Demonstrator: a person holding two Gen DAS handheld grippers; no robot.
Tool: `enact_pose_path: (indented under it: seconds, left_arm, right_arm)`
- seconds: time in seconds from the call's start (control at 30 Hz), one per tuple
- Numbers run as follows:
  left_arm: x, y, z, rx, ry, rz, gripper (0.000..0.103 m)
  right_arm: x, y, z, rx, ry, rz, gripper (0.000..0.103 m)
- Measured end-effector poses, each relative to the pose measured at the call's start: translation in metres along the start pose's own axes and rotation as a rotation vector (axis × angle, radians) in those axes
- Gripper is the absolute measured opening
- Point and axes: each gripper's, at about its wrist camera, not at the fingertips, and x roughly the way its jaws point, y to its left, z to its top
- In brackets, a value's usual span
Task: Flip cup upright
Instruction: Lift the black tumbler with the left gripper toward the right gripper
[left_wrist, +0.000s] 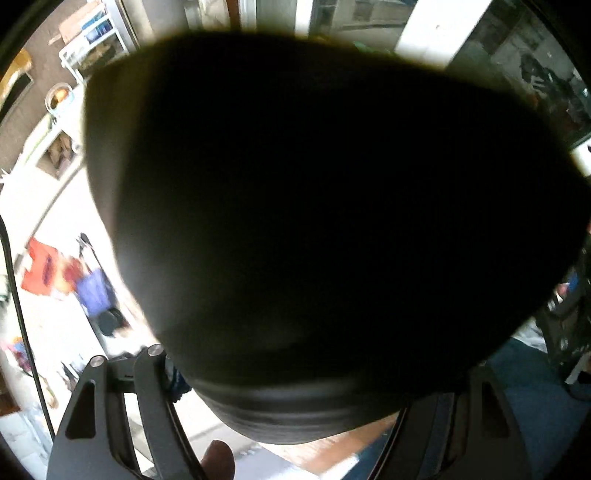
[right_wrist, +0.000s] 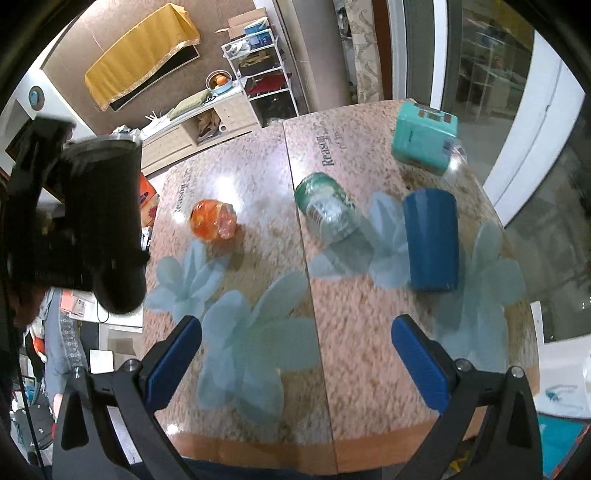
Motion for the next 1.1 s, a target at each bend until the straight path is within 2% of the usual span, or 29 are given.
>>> enact_pose_path:
  seconds: [0.2,0.4,0.53,0.77,0.87,1.0,1.1]
  left_arm:
    - [0.027,-0.042,-0.043,-0.071,0.035,-0.012,0.08]
    - [0.063,-0.056,-0.057,-0.209,0.044,-0.034,0.08]
    - [0.089,-0.069,-0.054,-0.256,0.065,-0.044,0.08]
    - [0.116,-0.113,-0.035,-0.265,0.08,0.009,0.08]
    - [0.125,-0.127,-0.028,-0.268,0.083,0.007,0.08]
    - [0.14,-0.133,-0.011,-0.274,0.11,0.004,0.08]
    - [0.156,-0.126,-0.01,-0.27,0.132,0.014,0.08]
  right_arm:
    - [-0.004,-0.002,-0.016,0.011,0.017,0.009,0.103]
    - [0.003,-0.01,-0.028,0.008,0.067,0.022,0.103]
    - [0.005,-0.021,-0.03,-0.007,0.099,0.03,0.103]
    - [0.015,-0.044,-0.027,-0.021,0.135,0.033,0.103]
    - [0.021,-0.055,-0.024,-0.032,0.13,0.016,0.103]
    - [0.033,-0.069,-0.022,-0.039,0.163,0.014,0.103]
    - [0.039,-0.075,-0.02,-0.048,0.181,0.017,0.103]
